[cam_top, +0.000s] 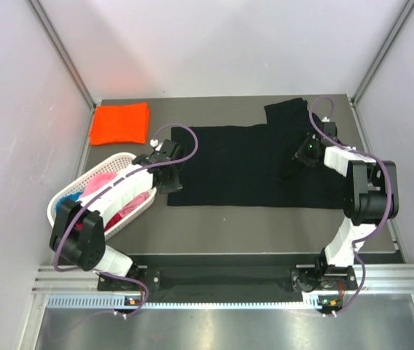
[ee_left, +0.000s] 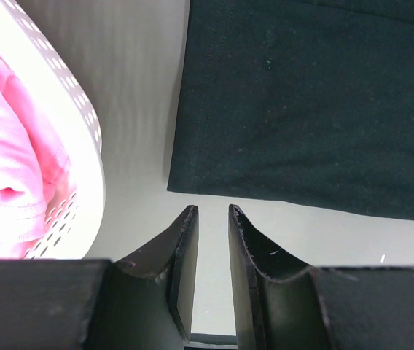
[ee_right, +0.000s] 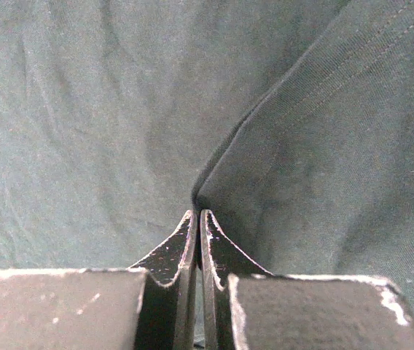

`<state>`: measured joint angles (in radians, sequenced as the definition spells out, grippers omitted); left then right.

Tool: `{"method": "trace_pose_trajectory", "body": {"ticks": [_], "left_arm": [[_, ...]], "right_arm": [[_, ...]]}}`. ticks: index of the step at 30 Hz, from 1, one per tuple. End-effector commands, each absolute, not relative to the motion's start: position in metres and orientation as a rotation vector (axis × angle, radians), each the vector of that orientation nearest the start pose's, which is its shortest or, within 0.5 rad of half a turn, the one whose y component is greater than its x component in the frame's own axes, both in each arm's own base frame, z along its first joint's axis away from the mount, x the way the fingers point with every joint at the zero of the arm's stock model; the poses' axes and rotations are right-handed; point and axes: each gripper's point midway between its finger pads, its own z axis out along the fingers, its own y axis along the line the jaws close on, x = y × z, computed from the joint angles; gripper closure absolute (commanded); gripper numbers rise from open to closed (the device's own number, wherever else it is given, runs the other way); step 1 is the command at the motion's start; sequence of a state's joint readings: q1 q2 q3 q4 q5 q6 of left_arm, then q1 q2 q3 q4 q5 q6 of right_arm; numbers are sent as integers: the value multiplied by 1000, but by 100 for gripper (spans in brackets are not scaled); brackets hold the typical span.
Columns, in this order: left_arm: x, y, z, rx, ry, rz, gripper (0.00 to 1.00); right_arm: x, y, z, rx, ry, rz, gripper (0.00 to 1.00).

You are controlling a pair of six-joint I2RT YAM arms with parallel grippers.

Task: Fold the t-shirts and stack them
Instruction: Fold the tshirt

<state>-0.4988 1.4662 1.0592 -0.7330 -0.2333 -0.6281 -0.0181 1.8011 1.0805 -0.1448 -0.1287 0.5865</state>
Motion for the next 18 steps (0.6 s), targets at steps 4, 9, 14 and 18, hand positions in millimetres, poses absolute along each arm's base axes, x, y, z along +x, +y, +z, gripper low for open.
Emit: {"method": "trace_pose_trajectory", "body": {"ticks": [4,9,14,18], "left_arm": [[289,-138,88,-241,2632,-51,71],[290,-138,89,-245,2629,-54,71],[290,-138,90,-247,2627,-59,71],[289,-139,92,-245,2626,-65,71]], "right_arm": [[453,62,64,554,2334,451,100],[453,67,57,537,2360,456,99],[455,73,56,536,2369,457,93],[462,72,66,558,2347,463,87]]}}
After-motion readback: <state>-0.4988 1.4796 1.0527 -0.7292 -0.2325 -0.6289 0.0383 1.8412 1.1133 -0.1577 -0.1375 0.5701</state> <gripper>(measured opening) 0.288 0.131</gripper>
